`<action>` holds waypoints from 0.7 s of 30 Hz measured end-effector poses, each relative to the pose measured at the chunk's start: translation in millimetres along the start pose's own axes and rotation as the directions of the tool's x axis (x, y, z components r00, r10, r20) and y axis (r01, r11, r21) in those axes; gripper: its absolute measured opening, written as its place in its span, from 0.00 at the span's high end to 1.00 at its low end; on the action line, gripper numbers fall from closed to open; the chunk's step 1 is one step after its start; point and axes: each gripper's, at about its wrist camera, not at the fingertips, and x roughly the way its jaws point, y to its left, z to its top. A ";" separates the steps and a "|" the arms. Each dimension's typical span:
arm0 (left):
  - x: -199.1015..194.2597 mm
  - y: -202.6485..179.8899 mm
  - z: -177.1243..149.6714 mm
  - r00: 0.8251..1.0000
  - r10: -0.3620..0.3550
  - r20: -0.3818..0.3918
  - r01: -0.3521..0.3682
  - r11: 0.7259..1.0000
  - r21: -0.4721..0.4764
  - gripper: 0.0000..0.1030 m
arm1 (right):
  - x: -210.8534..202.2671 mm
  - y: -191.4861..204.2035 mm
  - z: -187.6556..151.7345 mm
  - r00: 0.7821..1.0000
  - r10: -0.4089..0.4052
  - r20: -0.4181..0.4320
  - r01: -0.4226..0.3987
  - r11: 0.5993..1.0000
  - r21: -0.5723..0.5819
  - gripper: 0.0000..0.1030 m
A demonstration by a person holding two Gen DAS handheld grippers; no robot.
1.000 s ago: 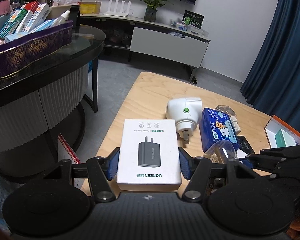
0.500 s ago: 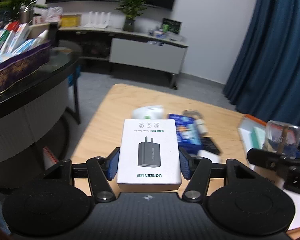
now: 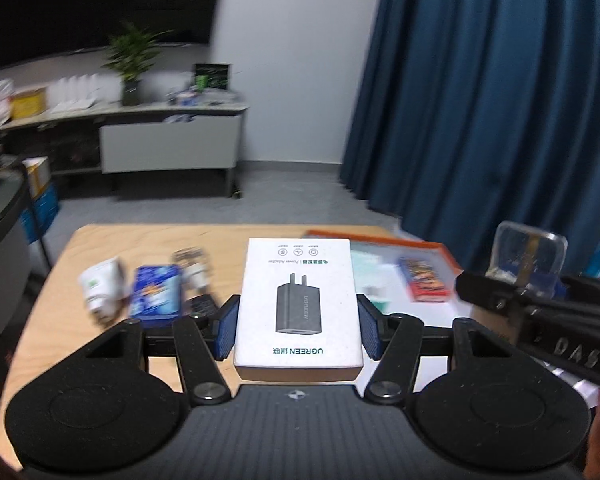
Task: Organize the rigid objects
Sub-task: 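Carry the white charger box with the left tool while the right tool carries the bottle device toward the tray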
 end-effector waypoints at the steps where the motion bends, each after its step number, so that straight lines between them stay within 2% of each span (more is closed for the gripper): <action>1: 0.5 -7.9 1.6 1.000 -0.007 0.005 0.007 1.000 0.007 0.43 | -3.8 -5.4 -1.4 1.000 -0.008 0.004 0.008 1.000 0.015 0.51; 7: 3.8 -35.5 -6.5 1.000 -0.016 0.014 0.016 0.999 0.036 0.43 | -18.0 -32.6 -10.5 0.998 -0.057 0.023 0.055 0.996 0.072 0.51; 13: 13.5 -39.3 -16.1 1.000 -0.006 -0.023 0.006 0.999 0.039 0.42 | -21.0 -48.7 -17.0 0.997 -0.070 0.010 0.069 0.993 0.099 0.51; 21: 12.9 -42.4 -21.2 0.999 0.000 -0.040 0.002 0.999 0.047 0.42 | -18.1 -48.2 -20.8 0.997 -0.082 -0.011 0.083 0.992 0.095 0.51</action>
